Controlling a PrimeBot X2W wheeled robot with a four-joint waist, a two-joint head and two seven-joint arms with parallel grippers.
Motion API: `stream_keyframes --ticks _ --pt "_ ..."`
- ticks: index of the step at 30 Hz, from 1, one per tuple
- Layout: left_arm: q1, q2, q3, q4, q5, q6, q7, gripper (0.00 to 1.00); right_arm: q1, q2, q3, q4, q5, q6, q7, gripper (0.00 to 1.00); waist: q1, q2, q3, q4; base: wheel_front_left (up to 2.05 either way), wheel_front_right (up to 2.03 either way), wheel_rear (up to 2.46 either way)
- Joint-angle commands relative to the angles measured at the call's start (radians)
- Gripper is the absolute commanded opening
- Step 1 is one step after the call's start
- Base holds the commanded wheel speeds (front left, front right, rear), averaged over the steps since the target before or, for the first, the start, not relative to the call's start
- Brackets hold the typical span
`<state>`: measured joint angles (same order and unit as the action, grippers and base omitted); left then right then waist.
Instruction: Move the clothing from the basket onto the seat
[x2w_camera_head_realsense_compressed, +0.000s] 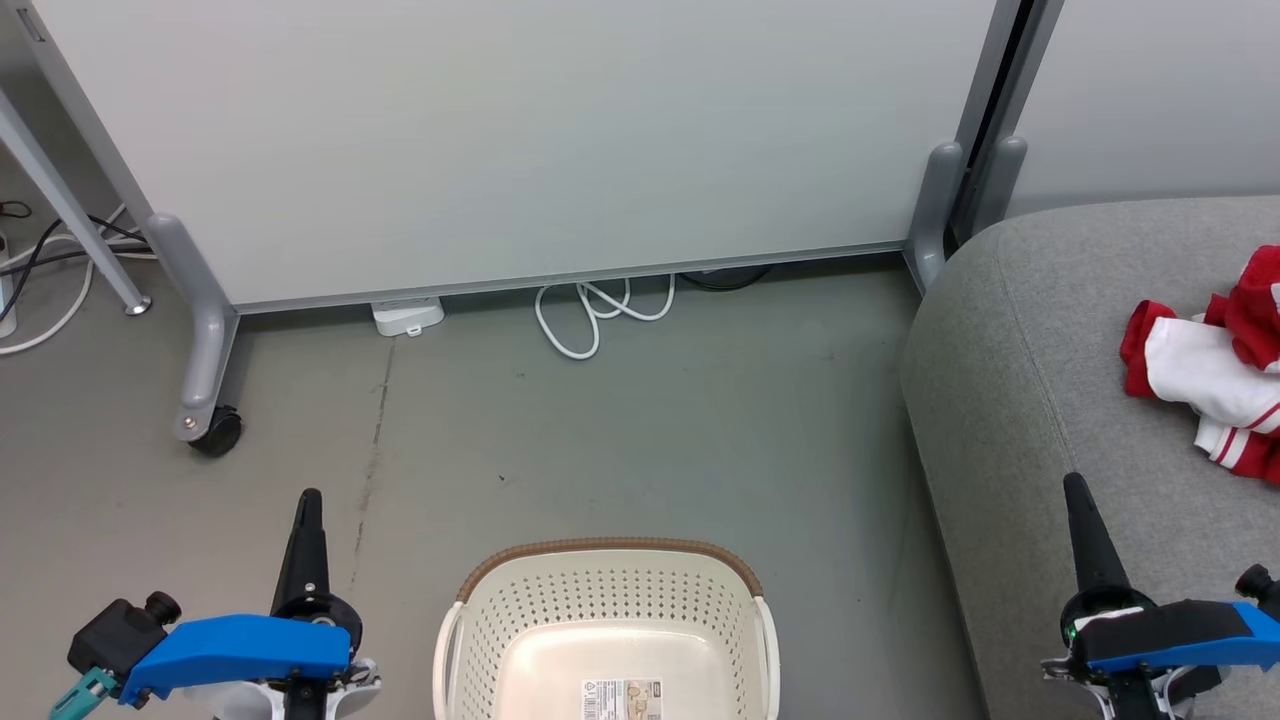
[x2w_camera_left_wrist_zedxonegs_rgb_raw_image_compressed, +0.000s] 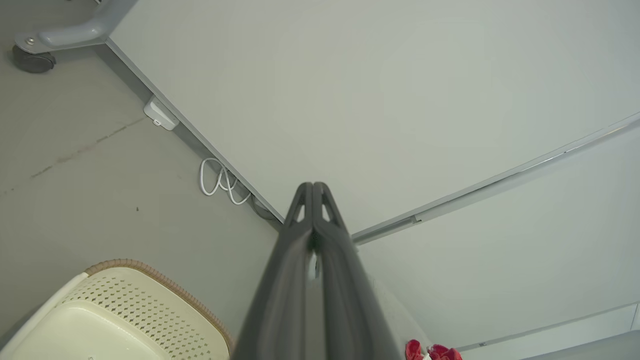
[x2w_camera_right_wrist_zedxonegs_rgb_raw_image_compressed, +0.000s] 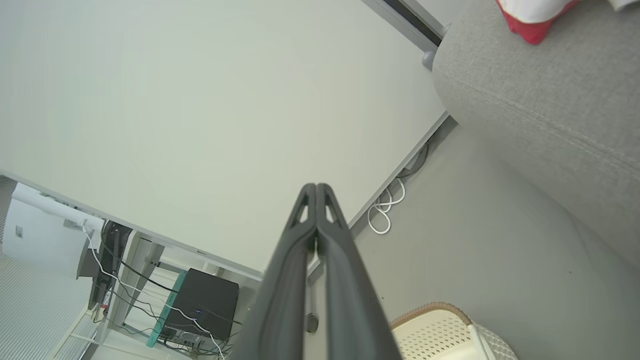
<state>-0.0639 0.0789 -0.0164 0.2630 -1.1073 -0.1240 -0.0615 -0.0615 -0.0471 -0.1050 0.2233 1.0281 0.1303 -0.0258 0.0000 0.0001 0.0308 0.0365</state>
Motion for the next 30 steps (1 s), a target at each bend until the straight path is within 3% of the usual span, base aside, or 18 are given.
stream_keyframes --ticks 1,30 --pt "-0.024 0.006 0.008 -0.011 -0.035 -0.006 0.009 0.00 -0.025 -0.004 -0.003 -0.005 0.038 0.001 0.010 0.00 0.0000 -0.0001 -0.001 -0.001 0.00 0.00 0.00" --pt "-0.035 0.004 0.052 -0.018 -0.296 -0.009 0.080 0.00 -0.042 -0.004 -0.007 0.008 0.322 0.001 0.079 0.00 0.0000 -0.0001 -0.013 -0.017 0.00 0.00 0.00"
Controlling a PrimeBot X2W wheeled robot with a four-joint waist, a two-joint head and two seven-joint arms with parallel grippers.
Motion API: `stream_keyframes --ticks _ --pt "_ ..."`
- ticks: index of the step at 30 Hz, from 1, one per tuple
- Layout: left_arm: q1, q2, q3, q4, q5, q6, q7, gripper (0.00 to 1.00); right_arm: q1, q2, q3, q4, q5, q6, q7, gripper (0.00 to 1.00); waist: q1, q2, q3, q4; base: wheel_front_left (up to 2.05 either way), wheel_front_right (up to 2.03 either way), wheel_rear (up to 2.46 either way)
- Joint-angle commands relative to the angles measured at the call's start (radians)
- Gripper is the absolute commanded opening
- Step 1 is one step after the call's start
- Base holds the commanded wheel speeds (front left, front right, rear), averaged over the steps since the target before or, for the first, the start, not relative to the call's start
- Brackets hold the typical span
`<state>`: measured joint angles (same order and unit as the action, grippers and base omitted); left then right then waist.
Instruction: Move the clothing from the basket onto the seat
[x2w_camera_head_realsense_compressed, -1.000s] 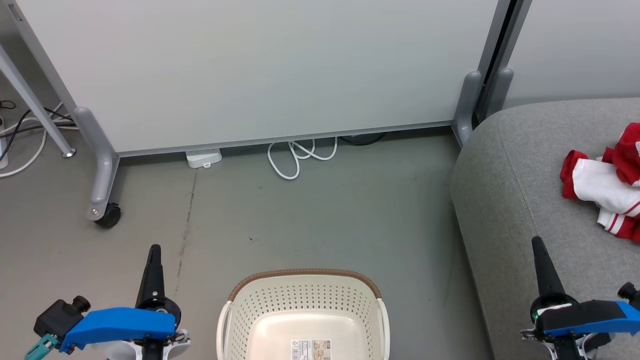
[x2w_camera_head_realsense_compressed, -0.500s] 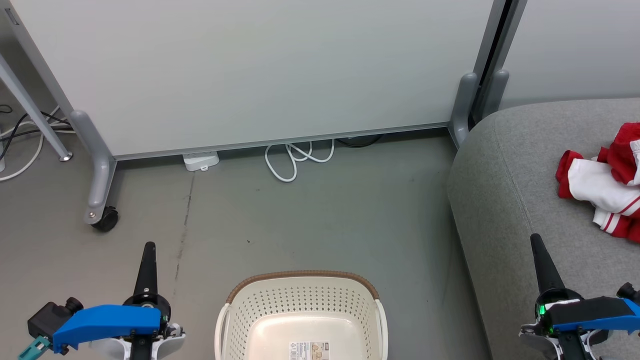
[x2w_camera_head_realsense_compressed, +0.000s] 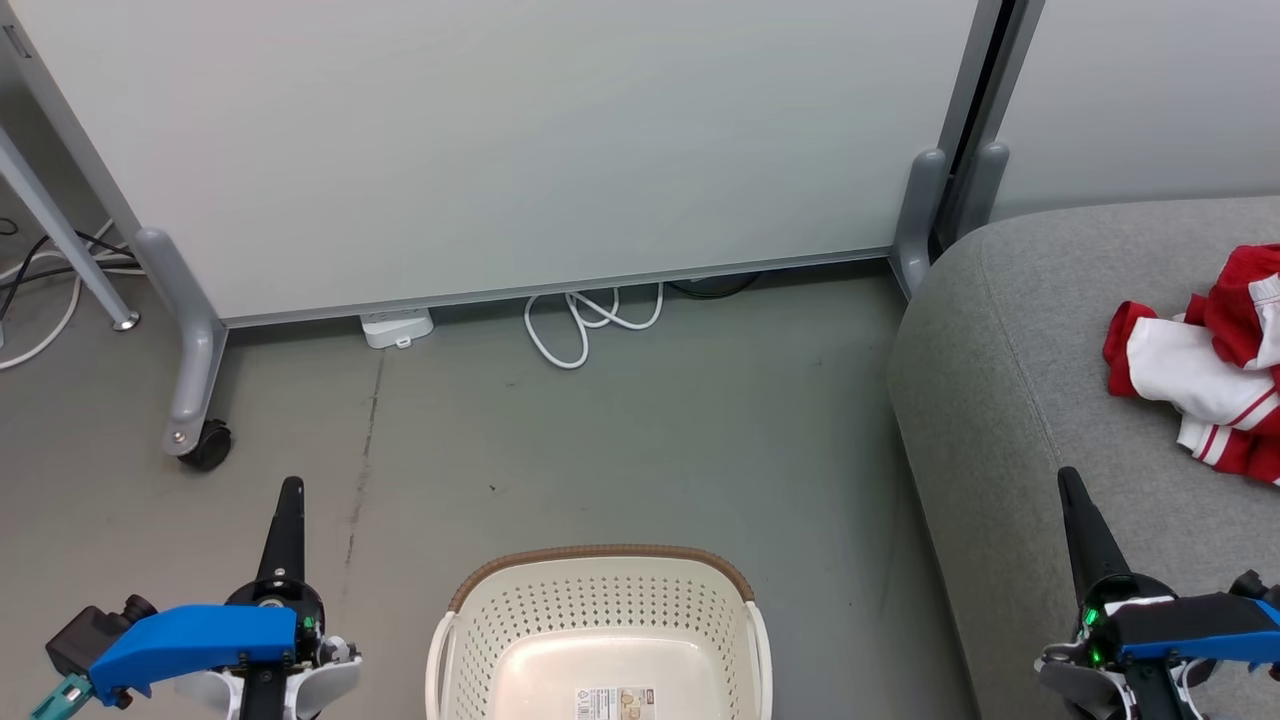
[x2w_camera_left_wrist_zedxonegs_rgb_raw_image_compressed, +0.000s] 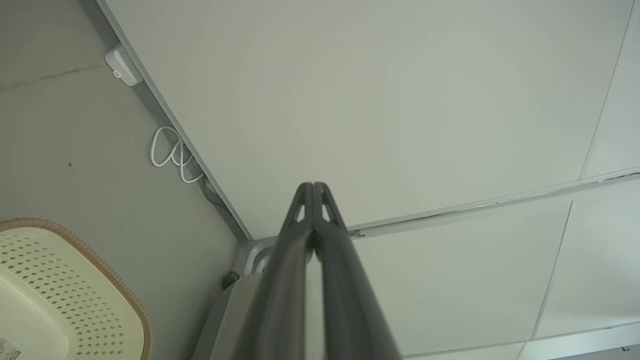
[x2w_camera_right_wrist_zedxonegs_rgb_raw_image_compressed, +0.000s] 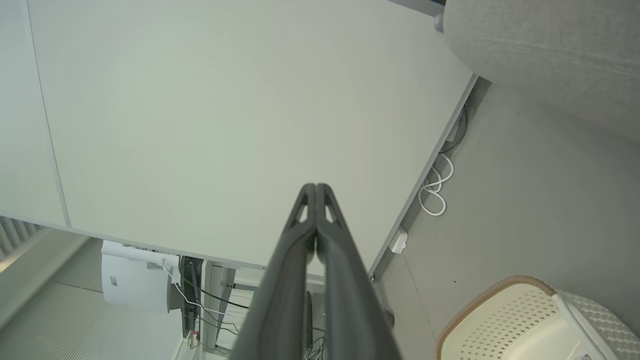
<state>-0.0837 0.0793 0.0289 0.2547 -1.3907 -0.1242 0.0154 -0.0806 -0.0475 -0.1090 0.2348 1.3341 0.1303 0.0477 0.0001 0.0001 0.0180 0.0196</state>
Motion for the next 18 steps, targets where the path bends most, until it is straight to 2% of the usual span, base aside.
stream_keyframes --ticks 1,18 --pt "-0.016 0.003 0.009 -0.010 -0.021 -0.009 0.006 0.00 -0.023 -0.004 -0.003 -0.003 0.024 0.001 0.008 0.00 -0.0001 -0.0001 -0.001 -0.001 0.00 0.00 0.00" --pt "-0.024 0.000 0.033 -0.012 -0.150 -0.010 0.043 0.00 -0.028 -0.004 -0.005 0.005 0.167 0.001 0.042 0.00 -0.0001 -0.0001 -0.008 -0.010 0.00 0.00 0.00"
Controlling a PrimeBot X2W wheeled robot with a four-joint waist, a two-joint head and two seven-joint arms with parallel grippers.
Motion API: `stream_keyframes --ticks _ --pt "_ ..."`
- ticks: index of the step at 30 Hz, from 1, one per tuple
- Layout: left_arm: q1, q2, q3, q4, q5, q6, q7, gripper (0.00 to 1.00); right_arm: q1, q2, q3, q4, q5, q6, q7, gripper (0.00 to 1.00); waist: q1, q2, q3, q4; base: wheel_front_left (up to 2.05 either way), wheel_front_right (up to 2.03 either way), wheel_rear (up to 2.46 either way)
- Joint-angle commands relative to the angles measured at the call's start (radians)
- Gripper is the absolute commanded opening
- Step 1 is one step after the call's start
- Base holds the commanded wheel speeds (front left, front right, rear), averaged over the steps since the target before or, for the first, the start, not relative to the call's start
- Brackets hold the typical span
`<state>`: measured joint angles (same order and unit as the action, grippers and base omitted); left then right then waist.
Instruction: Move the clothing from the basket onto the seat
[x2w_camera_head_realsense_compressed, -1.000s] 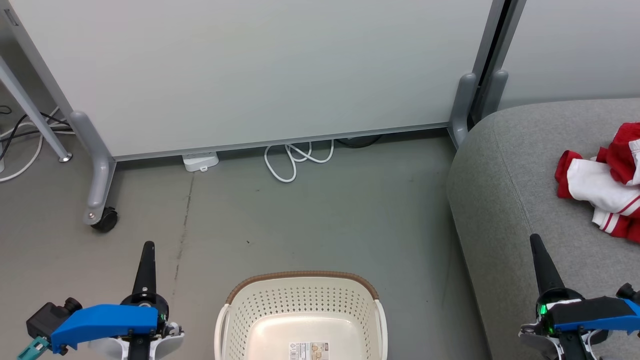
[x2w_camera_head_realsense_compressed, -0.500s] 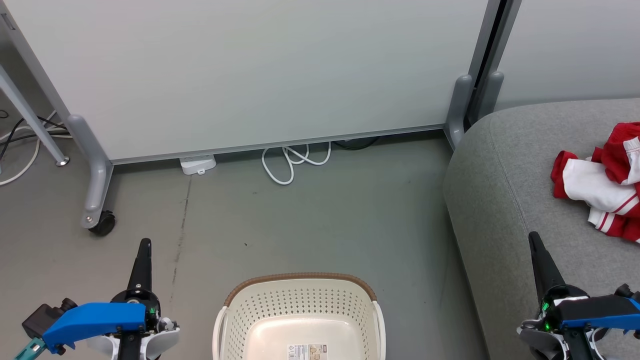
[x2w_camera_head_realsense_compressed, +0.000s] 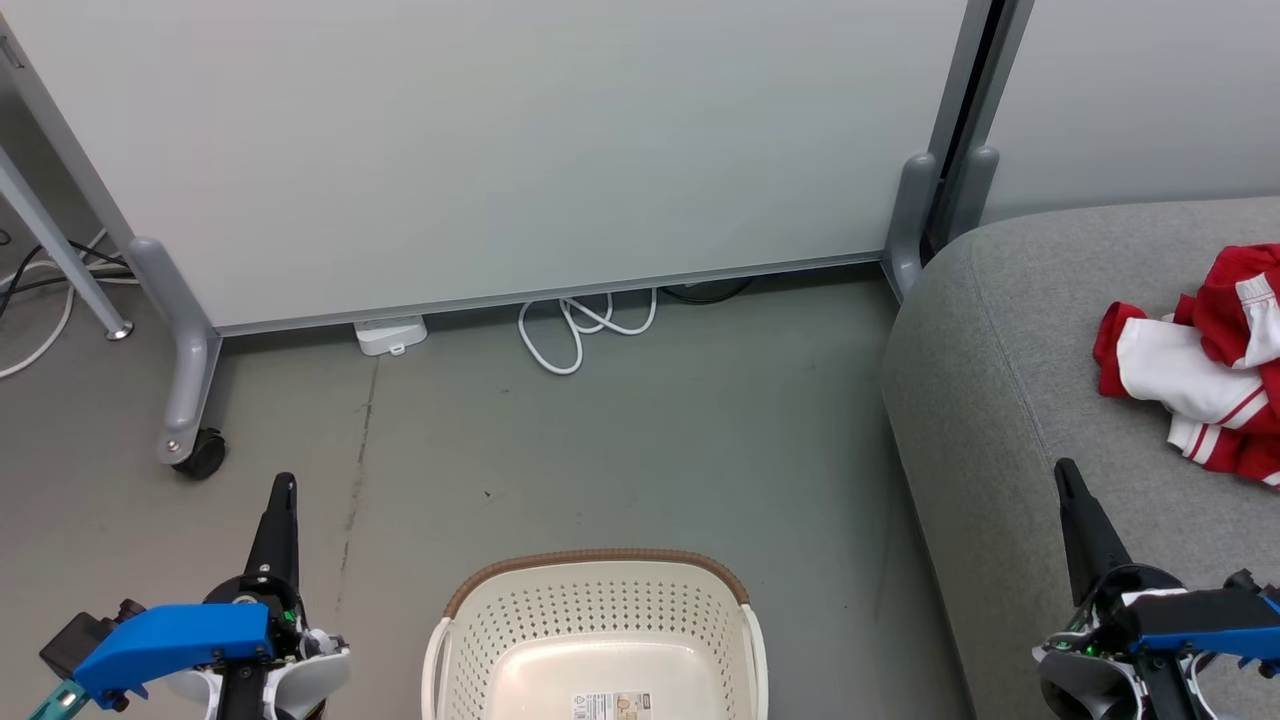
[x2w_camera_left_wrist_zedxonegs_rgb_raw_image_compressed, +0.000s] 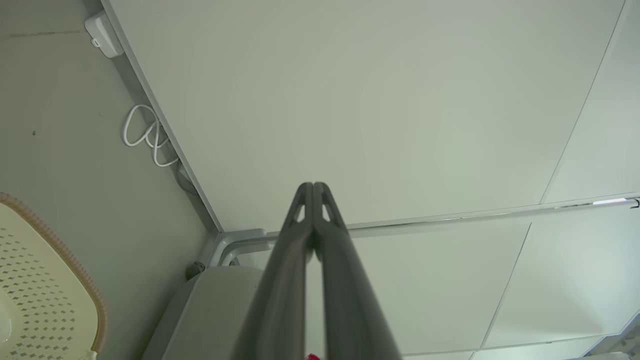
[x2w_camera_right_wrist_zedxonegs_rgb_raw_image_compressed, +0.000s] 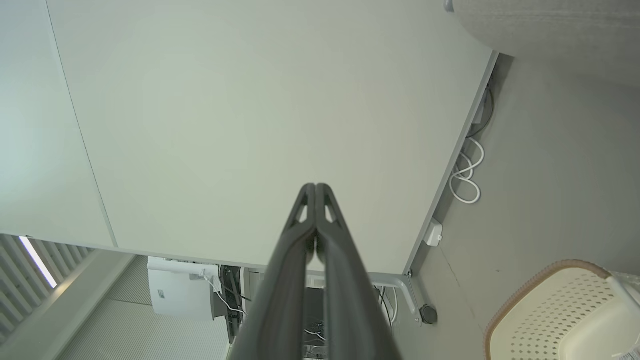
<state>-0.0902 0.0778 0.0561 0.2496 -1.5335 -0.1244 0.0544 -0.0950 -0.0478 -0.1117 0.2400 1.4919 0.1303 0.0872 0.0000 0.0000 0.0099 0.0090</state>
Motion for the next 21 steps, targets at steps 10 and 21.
stream_keyframes --ticks 10,21 --pt "-0.019 0.000 0.019 -0.008 -0.076 -0.010 0.025 0.00 -0.017 -0.004 -0.003 0.004 0.085 0.001 0.021 0.00 0.0000 0.0000 -0.004 -0.005 0.00 0.00 0.00" --pt "-0.020 -0.003 0.027 -0.008 -0.107 -0.010 0.037 0.00 -0.020 -0.004 -0.003 0.006 0.122 0.001 0.031 0.00 0.0000 0.0000 -0.007 -0.009 0.00 0.00 0.00"
